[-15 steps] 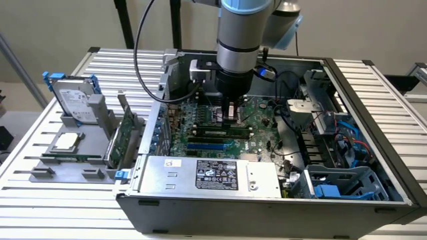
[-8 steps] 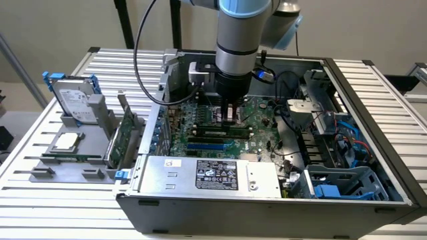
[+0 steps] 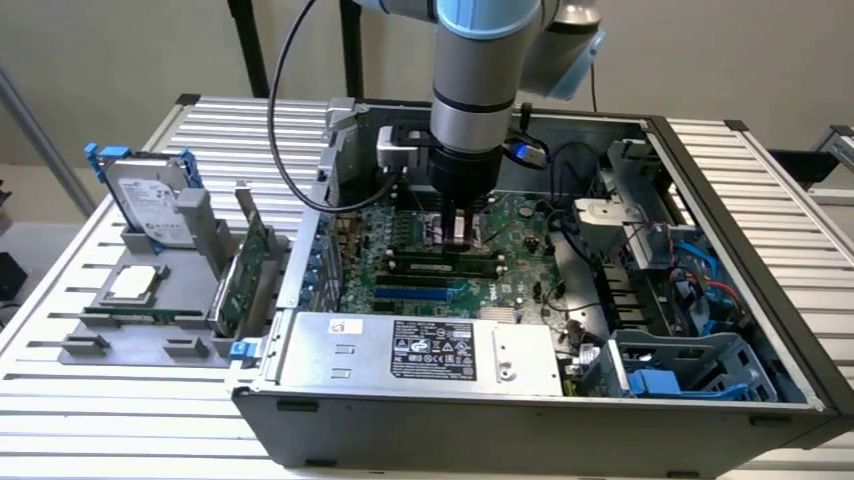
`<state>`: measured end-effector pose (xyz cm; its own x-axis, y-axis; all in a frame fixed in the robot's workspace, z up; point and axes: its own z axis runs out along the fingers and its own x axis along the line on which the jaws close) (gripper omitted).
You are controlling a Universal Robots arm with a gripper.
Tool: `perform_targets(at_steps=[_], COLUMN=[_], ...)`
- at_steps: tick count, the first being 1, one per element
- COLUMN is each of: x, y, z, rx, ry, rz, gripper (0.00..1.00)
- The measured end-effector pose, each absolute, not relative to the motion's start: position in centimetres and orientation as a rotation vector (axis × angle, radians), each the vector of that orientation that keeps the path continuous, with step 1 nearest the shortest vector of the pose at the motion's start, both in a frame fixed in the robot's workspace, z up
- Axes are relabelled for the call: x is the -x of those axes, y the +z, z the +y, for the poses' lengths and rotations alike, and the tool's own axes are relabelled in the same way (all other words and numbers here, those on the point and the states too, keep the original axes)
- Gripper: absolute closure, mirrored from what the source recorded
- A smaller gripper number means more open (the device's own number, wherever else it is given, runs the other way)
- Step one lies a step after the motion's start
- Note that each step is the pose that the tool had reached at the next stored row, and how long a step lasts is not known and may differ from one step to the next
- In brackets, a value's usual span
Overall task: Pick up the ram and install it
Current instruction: 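Press down the ram until it locks into place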
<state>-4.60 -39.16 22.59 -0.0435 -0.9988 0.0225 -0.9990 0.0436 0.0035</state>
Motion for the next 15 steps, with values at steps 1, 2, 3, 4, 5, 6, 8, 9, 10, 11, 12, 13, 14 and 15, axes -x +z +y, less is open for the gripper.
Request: perform_targets(at_steps=[1,2,3,4,5,6,8,9,10,11,12,13,14,15], x=[4.6,4.6,4.6,4.6,4.6,4.6,4.6,4.6,4.6,4.6,4.6,4.6,4.6,4.6], y=[22.9,23.4,23.9,24.3,24.5,24.6,24.6,24.6,24.6,24.6,24.6,24.6,24.6,24.6], z=[-39.1,-39.2,-39.2,-39.2,-39.2,-39.2,-39.2,-39.2,-39.2,-39.2,-39.2,-39.2,-39.2,-39.2], rx=[-2.161,-2.16,-2.16,-2.16,-2.16,-2.16,-2.16,-2.16,-2.16,-2.16,-2.16,-2.16,-2.16,-2.16], ry=[0.018,0.019,0.02,0.02,0.02,0.02,0.019,0.019,0.019,0.019,0.019,0.019,0.019,0.019], rz=[-2.257,-2.257,-2.257,-2.256,-2.256,-2.256,-2.257,-2.257,-2.256,-2.256,-2.256,-2.256,-2.256,-2.256], gripper=[1.0,1.0,1.0,1.0,1.0,1.0,1.0,1.0,1.0,1.0,1.0,1.0,1.0,1.0])
